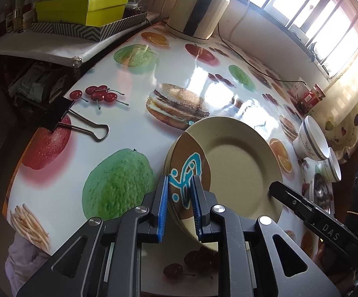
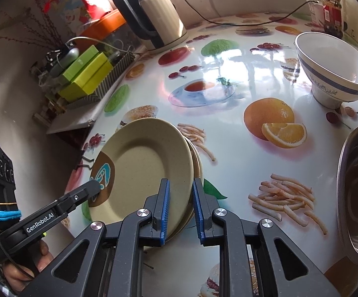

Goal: Organize plates and bowls
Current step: 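Lower the cream plate onto the other cream plate with both tools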

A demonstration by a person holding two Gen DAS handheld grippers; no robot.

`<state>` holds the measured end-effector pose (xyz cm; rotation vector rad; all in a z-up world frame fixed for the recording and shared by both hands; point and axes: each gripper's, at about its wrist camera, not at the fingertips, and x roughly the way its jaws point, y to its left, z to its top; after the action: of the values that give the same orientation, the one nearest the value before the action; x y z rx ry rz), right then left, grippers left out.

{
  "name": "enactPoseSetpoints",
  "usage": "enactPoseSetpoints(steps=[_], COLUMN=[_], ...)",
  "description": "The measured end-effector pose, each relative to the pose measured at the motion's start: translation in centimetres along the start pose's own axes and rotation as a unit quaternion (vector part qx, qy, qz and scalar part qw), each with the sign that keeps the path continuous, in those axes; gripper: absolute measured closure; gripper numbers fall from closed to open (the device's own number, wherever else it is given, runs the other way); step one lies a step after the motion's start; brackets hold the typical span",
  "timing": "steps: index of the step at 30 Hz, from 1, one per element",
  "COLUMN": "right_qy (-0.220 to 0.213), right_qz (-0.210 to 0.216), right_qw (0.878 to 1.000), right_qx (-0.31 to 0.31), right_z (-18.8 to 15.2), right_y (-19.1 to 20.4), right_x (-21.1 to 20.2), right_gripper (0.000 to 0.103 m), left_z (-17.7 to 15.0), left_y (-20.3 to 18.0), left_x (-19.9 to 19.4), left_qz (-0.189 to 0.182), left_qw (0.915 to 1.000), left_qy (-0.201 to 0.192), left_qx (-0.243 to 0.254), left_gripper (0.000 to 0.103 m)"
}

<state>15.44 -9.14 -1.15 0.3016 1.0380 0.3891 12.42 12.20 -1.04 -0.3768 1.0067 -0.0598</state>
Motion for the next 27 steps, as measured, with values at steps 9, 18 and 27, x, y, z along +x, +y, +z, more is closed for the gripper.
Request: enactPoseSetpoints(steps=[9,18,27], right_qy=[-0.003,-0.003,-0.007], right_qz=[-0.004,-0.006,-0.039], right_qw=[1.000,1.000,0.999], right_qx=[0.003,0.006,-0.022], right_z=[0.2,-0.1,-0.2], right_y=[-0.1,-0.6,0.7], right_x=[-0.1,-0.1,0.3], right_gripper=[0.083,0.083,0.079], left_z=[-0.2,-0.2,-0.3], left_y=[0.2,0.6,0.9], left_x=[-0.1,0.0,0.0], left_qz=[-0.006,-0.007,-0.020], left_qw=[1.0000,0.9999,0.9996], left_qy=[-0.001,-0.005,-0.007], left_qx=[-0.006,-0.014,-0.017], left_gripper=[0.084,0.084,0.082])
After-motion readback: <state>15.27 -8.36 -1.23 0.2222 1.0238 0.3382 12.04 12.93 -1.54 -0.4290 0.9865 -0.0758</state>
